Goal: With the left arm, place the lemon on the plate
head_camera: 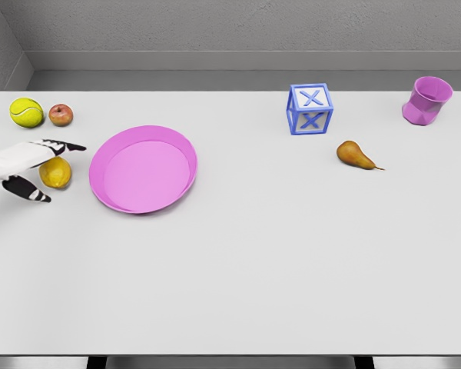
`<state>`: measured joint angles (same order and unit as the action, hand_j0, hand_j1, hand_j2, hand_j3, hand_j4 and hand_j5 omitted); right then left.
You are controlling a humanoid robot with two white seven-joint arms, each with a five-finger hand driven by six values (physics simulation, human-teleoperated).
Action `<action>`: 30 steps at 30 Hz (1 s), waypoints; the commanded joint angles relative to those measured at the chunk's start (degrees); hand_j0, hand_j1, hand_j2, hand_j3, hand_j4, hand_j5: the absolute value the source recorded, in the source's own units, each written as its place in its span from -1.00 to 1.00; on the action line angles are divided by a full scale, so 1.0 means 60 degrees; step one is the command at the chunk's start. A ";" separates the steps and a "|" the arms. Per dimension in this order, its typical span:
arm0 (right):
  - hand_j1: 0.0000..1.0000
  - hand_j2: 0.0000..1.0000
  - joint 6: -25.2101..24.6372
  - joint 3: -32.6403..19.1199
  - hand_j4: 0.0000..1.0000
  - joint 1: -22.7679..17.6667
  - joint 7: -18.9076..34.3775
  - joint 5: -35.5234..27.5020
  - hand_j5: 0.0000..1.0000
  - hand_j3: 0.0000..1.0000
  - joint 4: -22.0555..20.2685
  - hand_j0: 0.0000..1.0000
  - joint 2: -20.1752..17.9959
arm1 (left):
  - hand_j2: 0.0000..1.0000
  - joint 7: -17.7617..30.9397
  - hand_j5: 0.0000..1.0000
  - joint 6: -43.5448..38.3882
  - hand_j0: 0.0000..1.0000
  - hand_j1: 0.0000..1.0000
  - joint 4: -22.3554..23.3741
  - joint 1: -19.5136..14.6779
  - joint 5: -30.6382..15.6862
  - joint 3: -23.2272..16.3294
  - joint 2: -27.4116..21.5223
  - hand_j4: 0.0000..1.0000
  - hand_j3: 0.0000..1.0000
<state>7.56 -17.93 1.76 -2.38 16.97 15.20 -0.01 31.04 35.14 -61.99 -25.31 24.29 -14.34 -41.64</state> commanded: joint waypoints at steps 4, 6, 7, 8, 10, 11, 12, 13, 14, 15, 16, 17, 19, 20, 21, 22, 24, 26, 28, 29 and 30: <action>1.00 1.00 0.0000 0.0000 1.00 -0.0015 0.0001 -0.0002 1.00 1.00 0.0002 1.00 0.0001 | 1.00 -0.0002 1.00 -0.0023 1.00 1.00 0.0342 -0.0088 0.0140 0.0032 0.0056 1.00 1.00; 1.00 1.00 0.0000 0.0000 1.00 -0.0015 0.0001 -0.0002 1.00 1.00 0.0002 1.00 0.0001 | 1.00 -0.0002 1.00 -0.0023 1.00 1.00 0.0342 -0.0073 0.0140 0.0032 0.0027 1.00 1.00; 1.00 1.00 0.0000 0.0000 1.00 0.0000 0.0001 -0.0002 1.00 1.00 0.0002 1.00 0.0001 | 1.00 -0.0002 1.00 -0.0023 1.00 1.00 0.0342 -0.0088 0.0140 0.0032 0.0027 1.00 1.00; 1.00 1.00 0.0000 0.0000 1.00 0.0000 0.0001 -0.0002 1.00 1.00 0.0002 1.00 0.0001 | 1.00 -0.0002 1.00 -0.0023 1.00 1.00 0.0342 -0.0073 0.0155 0.0032 0.0027 1.00 1.00; 1.00 1.00 0.0000 0.0000 1.00 -0.0015 0.0001 -0.0002 1.00 1.00 0.0002 1.00 0.0001 | 1.00 -0.0002 1.00 -0.0023 1.00 1.00 0.0532 -0.0103 0.0302 0.0047 0.0041 1.00 1.00; 1.00 1.00 0.0000 0.0000 1.00 0.0000 0.0001 -0.0002 1.00 1.00 0.0002 1.00 0.0001 | 1.00 -0.0002 1.00 -0.0023 1.00 1.00 0.0533 -0.0103 0.0302 0.0047 0.0027 1.00 1.00; 1.00 1.00 0.0000 0.0000 1.00 0.0000 0.0001 -0.0002 1.00 1.00 0.0002 1.00 0.0001 | 1.00 -0.0002 1.00 -0.0023 1.00 1.00 0.0533 -0.0103 0.0302 0.0047 0.0027 1.00 1.00; 1.00 1.00 0.0000 0.0000 1.00 -0.0015 0.0001 -0.0002 1.00 1.00 0.0002 1.00 0.0001 | 0.90 -0.0002 0.90 -0.0023 0.90 0.90 0.0518 -0.0103 0.0302 0.0032 0.0027 0.90 0.90; 1.00 1.00 0.0000 0.0000 1.00 -0.0015 0.0001 -0.0002 1.00 1.00 0.0002 1.00 0.0001 | 0.82 0.0013 0.82 -0.0023 0.82 0.82 0.0489 -0.0103 0.0345 0.0032 0.0027 0.82 0.82; 1.00 1.00 0.0000 0.0000 1.00 0.0000 0.0001 -0.0002 1.00 1.00 0.0002 1.00 0.0001 | 0.72 0.0013 0.72 -0.0023 0.72 0.72 0.0459 -0.0103 0.0419 0.0032 -0.0002 0.72 0.72; 1.00 1.00 0.0000 0.0000 1.00 -0.0015 0.0001 -0.0002 1.00 1.00 0.0002 1.00 0.0001 | 0.64 0.0013 0.64 -0.0023 0.64 0.64 0.0459 -0.0117 0.0419 0.0032 -0.0017 0.64 0.64; 1.00 1.00 0.0000 0.0000 1.00 0.0000 0.0001 -0.0002 1.00 1.00 0.0002 1.00 0.0001 | 0.61 0.0013 0.61 -0.0023 0.61 0.61 0.0459 -0.0117 0.0419 0.0032 -0.0017 0.61 0.61; 1.00 1.00 0.0000 -0.0014 1.00 0.0000 0.0001 -0.0002 1.00 1.00 0.0002 1.00 0.0001 | 0.61 0.0013 0.61 -0.0023 0.61 0.61 0.0459 -0.0117 0.0419 0.0032 -0.0017 0.61 0.61; 1.00 1.00 0.0000 0.0000 1.00 0.0000 0.0001 -0.0002 1.00 1.00 0.0002 1.00 0.0001 | 0.61 0.0013 0.61 -0.0023 0.61 0.61 0.0474 -0.0117 0.0419 0.0032 -0.0017 0.61 0.61; 1.00 1.00 0.0000 -0.0014 1.00 -0.0015 0.0001 -0.0002 1.00 1.00 0.0002 1.00 0.0001 | 0.60 0.0013 0.60 -0.0023 0.60 0.60 0.0474 -0.0117 0.0419 0.0032 -0.0017 0.60 0.60; 1.00 1.00 0.0000 0.0000 1.00 0.0000 0.0001 -0.0002 1.00 1.00 0.0002 1.00 0.0001 | 0.60 0.0013 0.60 -0.0023 0.60 0.60 0.0474 -0.0132 0.0404 0.0047 -0.0032 0.60 0.60; 1.00 1.00 0.0000 0.0000 1.00 0.0000 0.0001 -0.0002 1.00 1.00 0.0002 1.00 0.0001 | 0.60 0.0013 0.60 -0.0023 0.60 0.60 0.0474 -0.0161 0.0375 0.0047 -0.0032 0.60 0.60; 1.00 1.00 0.0000 0.0000 1.00 0.0000 0.0001 -0.0002 1.00 1.00 0.0002 1.00 0.0001 | 0.60 0.0013 0.60 -0.0023 0.60 0.60 0.0474 -0.0161 0.0360 0.0047 -0.0032 0.60 0.60; 1.00 1.00 0.0000 0.0000 1.00 0.0000 0.0001 -0.0002 1.00 1.00 0.0002 1.00 0.0001 | 0.57 0.0013 0.57 -0.0023 0.57 0.57 0.0459 -0.0161 0.0404 0.0032 0.0027 0.57 0.57; 1.00 1.00 0.0000 0.0000 1.00 0.0000 0.0001 -0.0002 1.00 1.00 0.0002 1.00 0.0001 | 0.52 0.0013 0.52 -0.0023 0.52 0.52 0.0445 -0.0161 0.0389 0.0032 0.0012 0.52 0.52; 1.00 1.00 0.0000 0.0000 1.00 0.0000 0.0001 -0.0002 1.00 1.00 0.0002 1.00 0.0001 | 0.47 0.0027 0.47 -0.0023 0.47 0.47 0.0445 -0.0147 0.0389 0.0032 0.0012 0.47 0.47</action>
<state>7.56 -17.94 1.76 -2.38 16.97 15.19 -0.01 31.15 35.05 -59.27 -26.19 26.79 -14.15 -41.56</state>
